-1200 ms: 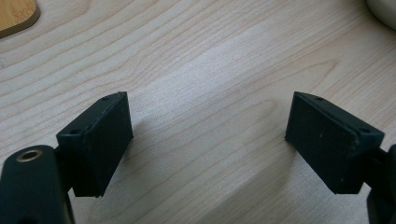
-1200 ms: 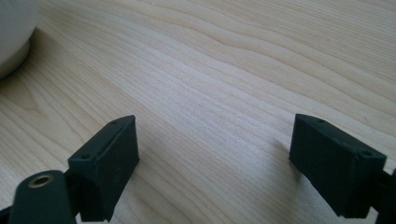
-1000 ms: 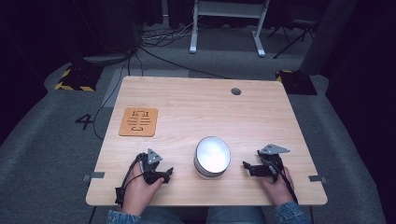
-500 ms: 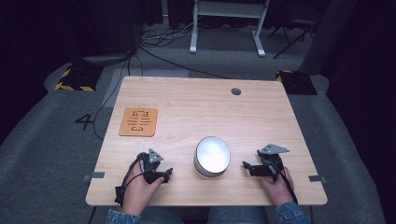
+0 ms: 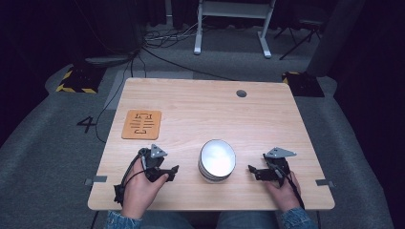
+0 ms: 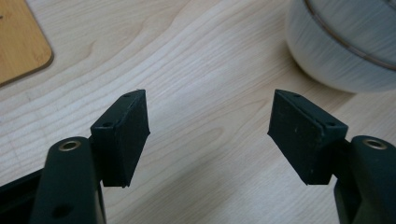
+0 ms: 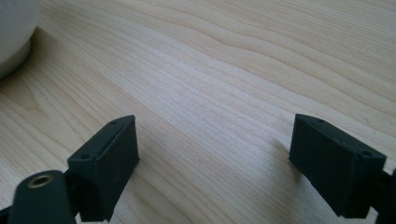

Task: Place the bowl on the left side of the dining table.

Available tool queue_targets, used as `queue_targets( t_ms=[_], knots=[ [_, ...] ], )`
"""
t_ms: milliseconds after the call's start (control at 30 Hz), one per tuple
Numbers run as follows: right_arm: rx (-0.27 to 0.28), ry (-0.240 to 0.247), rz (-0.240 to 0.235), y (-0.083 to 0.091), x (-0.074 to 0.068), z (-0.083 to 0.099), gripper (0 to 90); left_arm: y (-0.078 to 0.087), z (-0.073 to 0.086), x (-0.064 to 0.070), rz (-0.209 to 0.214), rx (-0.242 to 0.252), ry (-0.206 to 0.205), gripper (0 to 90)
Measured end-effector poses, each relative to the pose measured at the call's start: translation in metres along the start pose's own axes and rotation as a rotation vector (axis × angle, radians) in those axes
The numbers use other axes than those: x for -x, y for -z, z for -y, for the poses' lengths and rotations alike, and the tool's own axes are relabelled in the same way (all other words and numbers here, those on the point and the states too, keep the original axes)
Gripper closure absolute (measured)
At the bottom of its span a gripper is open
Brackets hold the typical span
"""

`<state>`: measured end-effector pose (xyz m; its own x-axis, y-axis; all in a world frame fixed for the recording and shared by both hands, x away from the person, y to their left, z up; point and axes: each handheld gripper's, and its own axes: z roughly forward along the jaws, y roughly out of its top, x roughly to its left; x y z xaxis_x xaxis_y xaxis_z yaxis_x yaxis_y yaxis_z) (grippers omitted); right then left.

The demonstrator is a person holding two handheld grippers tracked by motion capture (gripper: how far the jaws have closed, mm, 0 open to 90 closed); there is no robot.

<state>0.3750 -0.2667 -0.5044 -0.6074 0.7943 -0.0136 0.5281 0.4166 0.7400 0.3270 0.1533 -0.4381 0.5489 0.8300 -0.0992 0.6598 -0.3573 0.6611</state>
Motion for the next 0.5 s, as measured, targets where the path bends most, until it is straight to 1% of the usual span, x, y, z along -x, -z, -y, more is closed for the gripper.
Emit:
queue_targets(
  t_ms=[167,200,233,300,333,467,500],
  knots=[
    [-0.002,0.002,0.003,0.0,0.0,0.0,15.9,0.009,-0.01,0.003,0.015,0.024,-0.024,29.2],
    [-0.003,0.002,0.004,0.0,0.0,0.0,15.9,0.01,-0.012,0.003,0.012,0.022,-0.029,29.3],
    [-0.003,0.002,0.004,0.0,0.0,0.0,15.9,0.01,-0.013,0.004,0.023,0.021,-0.03,29.3],
    [-0.003,0.002,0.004,0.0,0.0,0.0,15.8,0.011,-0.017,0.004,0.022,0.022,-0.044,29.5],
    [-0.003,0.001,0.004,0.0,0.0,0.0,15.9,0.011,-0.019,0.005,0.032,0.02,-0.039,29.9],
    [-0.003,0.002,0.004,0.0,0.0,0.0,15.8,0.013,-0.03,0.011,0.032,0.017,-0.079,31.2],
    [-0.003,0.001,0.005,0.0,0.0,0.0,15.8,0.014,-0.033,0.013,0.044,0.023,-0.072,31.3]
  ],
)
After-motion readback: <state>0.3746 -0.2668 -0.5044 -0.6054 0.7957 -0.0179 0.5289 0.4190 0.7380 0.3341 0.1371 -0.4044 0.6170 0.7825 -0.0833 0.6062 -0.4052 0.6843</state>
